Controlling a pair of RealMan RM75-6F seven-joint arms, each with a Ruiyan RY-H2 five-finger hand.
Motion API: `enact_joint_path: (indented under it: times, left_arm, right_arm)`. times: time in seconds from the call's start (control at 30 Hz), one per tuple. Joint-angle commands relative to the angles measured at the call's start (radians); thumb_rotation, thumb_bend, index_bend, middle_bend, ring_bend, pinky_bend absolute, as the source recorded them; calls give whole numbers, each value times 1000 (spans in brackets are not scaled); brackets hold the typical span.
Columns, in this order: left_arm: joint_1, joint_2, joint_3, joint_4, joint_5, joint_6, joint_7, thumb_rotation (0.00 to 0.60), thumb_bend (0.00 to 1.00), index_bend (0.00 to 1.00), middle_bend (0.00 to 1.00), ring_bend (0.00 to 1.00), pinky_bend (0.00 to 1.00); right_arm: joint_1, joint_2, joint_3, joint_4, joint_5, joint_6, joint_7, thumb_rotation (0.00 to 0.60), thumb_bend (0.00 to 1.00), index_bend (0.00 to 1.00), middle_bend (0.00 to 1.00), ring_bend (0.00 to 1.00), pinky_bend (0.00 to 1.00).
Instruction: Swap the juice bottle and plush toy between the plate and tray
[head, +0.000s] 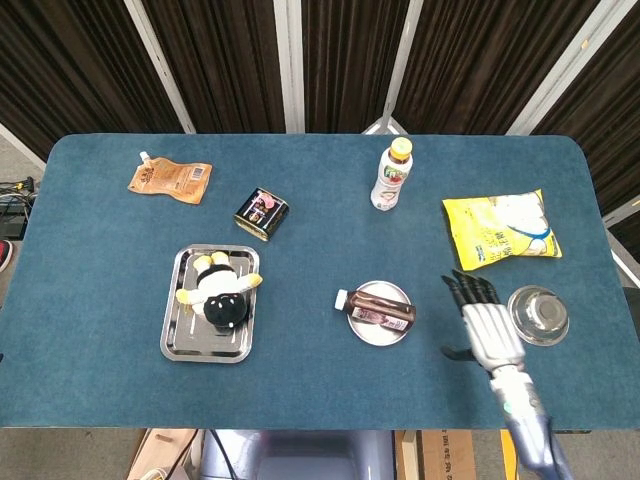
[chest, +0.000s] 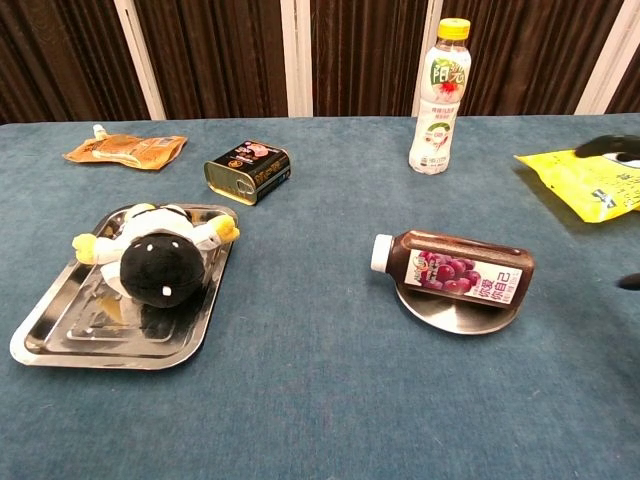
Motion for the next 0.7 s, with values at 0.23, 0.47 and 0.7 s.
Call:
enact_joint_path:
  times: [0.23,0.47,0.7]
  left_arm:
    - [-4,-7,-26,9,-53,-1,10,600,124,138,0,0,31]
    - [-4,-3,-30,10,-60,-5,-5,600,124,138,0,0,32]
    - [1,6,-38,12,-73,-2,-31,600,123,140,0,0,31]
  right_arm:
    - [227,-225,120,-60,402,40,-302,600,73,88,70,18,0]
    - [350,-367,161,-28,550,138,-409,600,72,115,155,107,0]
    - [419,-470,171,52,603,215,-452,600,72,184,275,236,0]
